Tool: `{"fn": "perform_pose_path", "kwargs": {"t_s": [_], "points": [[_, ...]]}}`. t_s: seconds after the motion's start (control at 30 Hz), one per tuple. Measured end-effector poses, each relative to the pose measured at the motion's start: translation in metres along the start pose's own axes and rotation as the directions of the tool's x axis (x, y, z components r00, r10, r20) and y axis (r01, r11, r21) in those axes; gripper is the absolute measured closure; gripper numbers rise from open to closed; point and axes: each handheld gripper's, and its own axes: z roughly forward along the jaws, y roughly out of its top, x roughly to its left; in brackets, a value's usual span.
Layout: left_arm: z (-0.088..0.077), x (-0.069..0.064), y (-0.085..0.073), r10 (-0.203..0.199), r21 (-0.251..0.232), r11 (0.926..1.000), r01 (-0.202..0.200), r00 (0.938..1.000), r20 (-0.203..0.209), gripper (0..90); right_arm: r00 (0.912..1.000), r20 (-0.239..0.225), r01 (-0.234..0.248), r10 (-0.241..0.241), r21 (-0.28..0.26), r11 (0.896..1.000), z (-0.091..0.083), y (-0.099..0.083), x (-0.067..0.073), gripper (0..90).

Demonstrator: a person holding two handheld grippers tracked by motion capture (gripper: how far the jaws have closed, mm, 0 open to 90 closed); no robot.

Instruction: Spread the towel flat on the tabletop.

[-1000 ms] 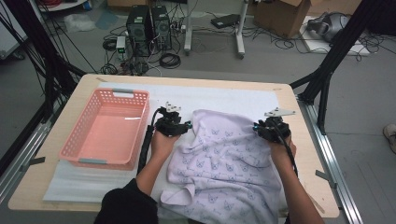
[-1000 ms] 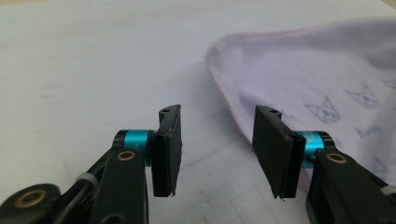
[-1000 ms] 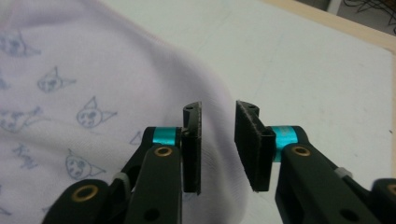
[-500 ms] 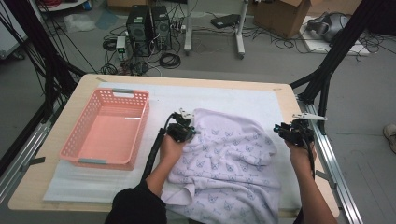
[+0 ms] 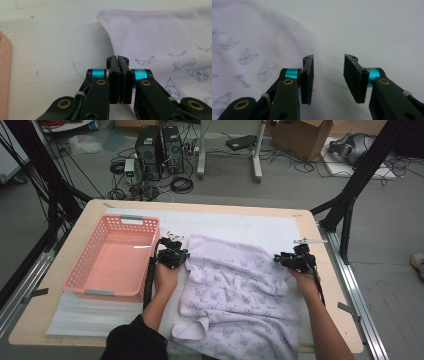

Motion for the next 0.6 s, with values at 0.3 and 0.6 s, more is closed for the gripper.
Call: {"fn": "perform_pose_path", "kwargs": {"t_s": [0.3, 0.6], "points": [[0.001, -0.002, -0.001, 0.001, -0.004, 1.0000, -0.001, 0.9987, 0.050, 87.3, 0.9826, -0.057, 0.180, -0.177, 0.059, 0.982, 0.023, 0.005, 0.036, 74.7], [0.003, -0.008, 0.000, -0.007, -0.029, 0.9995, 0.009, 0.9977, 0.068, 87.5, 0.9247, 0.294, 0.270, -0.242, -0.058, 0.961, -0.007, 0.040, 0.030, 84.4]]}}
